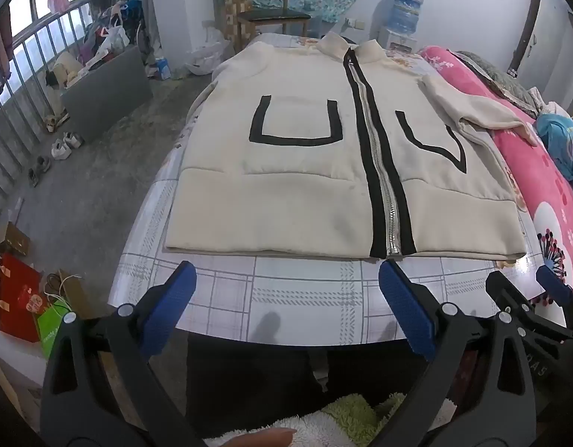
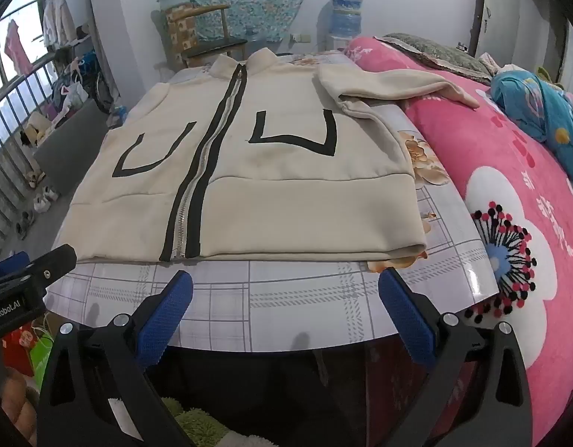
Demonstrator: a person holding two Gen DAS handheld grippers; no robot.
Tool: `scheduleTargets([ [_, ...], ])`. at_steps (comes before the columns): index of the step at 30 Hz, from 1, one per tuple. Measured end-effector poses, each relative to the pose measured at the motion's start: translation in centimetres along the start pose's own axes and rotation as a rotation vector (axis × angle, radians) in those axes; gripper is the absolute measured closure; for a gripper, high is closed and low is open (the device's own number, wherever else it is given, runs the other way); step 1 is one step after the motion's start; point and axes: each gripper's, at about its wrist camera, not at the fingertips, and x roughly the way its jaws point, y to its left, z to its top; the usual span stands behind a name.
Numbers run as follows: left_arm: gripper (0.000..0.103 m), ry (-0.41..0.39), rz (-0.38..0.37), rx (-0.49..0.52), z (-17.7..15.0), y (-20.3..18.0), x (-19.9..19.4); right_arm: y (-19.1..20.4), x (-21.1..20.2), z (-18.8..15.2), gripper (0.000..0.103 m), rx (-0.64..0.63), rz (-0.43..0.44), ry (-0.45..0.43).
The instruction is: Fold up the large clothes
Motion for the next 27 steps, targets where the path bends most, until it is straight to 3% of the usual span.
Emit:
scheduleTargets([
  [27,0.008,-0.003,-0.008,-0.001,0.04,-0.13,-0.14,0.40,-0.27,0.22,0.006,0.001,-0.010,0.005],
])
